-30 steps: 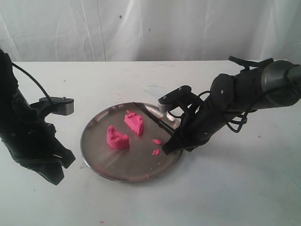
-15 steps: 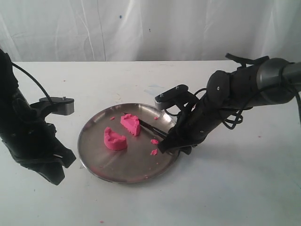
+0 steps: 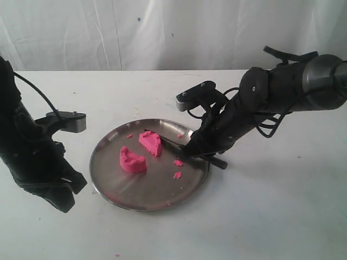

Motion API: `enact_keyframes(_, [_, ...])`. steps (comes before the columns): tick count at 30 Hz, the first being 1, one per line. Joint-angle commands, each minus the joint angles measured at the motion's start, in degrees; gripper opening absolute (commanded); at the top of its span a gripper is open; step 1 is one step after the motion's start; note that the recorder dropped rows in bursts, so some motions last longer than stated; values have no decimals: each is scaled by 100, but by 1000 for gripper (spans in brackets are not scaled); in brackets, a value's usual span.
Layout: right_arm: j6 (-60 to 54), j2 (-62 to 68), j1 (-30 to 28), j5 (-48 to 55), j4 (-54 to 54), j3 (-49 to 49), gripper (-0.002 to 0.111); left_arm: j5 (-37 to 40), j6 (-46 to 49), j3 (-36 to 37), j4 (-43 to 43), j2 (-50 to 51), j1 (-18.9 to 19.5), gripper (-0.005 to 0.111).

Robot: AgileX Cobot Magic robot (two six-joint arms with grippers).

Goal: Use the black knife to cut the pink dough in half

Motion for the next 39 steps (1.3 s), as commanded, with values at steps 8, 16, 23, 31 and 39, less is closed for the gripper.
enact_keyframes(8, [729,-69,-1504,-203,-125,23,27,-465,222,38,422,-40,-25,0])
enact_keyframes(16, [1360,-455,-2538,-1225,-89,867,11,-1357,74,209,1418,-40,14,0])
enact_keyframes(23, [2082,-1748,-3015,-2461,-61,1921,0,-1271,-2017,377,3166,-64,790,0])
enact_keyframes(31, [2047,-3607,-3015,-2835,-61,2183,0,-1474,-3256,980,3734,-1031,1735,0])
enact_keyframes(39, [1989,-5573,-2960,-2835,-61,2183,0,-2508,-3273,1585,3747,-3389,1747,0])
